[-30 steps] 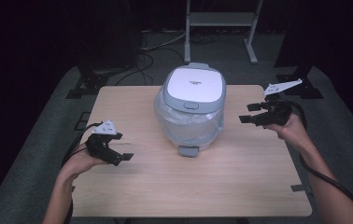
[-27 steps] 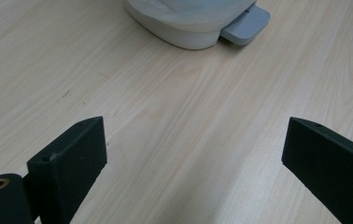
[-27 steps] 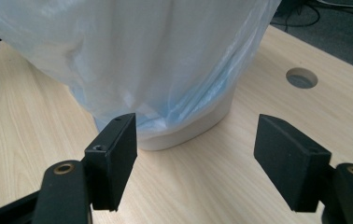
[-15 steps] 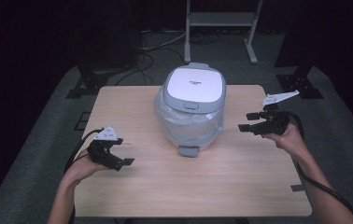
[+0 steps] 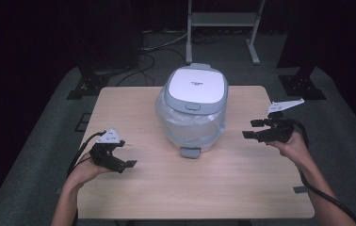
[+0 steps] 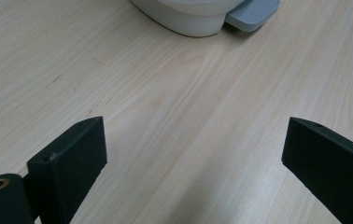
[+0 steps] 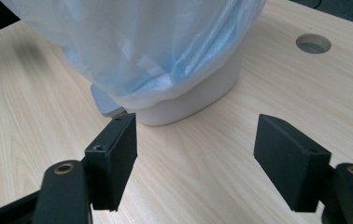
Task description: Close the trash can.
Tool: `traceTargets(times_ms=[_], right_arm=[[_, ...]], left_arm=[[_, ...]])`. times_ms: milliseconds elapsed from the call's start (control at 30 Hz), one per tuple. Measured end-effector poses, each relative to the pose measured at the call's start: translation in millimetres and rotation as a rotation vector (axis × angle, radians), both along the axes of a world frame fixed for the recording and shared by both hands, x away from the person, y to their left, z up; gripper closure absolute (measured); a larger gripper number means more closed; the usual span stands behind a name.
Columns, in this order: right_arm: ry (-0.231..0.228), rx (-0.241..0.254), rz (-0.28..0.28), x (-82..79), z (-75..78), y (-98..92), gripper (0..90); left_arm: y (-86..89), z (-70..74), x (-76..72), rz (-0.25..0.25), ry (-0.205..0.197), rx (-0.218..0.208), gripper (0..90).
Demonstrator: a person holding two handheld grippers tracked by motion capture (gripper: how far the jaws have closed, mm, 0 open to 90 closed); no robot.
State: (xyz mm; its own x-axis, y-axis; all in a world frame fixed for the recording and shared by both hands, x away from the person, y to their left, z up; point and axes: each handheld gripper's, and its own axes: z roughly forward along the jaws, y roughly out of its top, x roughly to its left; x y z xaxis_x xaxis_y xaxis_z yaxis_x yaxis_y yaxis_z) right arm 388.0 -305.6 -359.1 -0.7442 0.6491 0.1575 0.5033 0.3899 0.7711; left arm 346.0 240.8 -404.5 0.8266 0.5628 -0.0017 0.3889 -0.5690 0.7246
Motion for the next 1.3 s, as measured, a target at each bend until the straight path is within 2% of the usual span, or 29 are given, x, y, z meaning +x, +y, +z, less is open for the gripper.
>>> traceTargets(times_ms=[533, 1000, 1300], right_arm=[[0.014, 0.018, -0.038, -15.2, -21.9, -14.0, 29.0], [0.048, 0.030, -0.075, -28.0, -53.0, -26.7, 29.1], [0.045, 0.045, -0.103, -37.8, -66.7, -35.7, 29.1]], left_arm=[[-8.1, -10.3, 1.1, 0.013, -0.027, 0.002, 5.7], [-9.0, -20.7, -0.7, 0.031, -0.041, -0.003, 5.7], [-9.6, -30.2, -2.6, 0.052, -0.057, -0.001, 5.7]])
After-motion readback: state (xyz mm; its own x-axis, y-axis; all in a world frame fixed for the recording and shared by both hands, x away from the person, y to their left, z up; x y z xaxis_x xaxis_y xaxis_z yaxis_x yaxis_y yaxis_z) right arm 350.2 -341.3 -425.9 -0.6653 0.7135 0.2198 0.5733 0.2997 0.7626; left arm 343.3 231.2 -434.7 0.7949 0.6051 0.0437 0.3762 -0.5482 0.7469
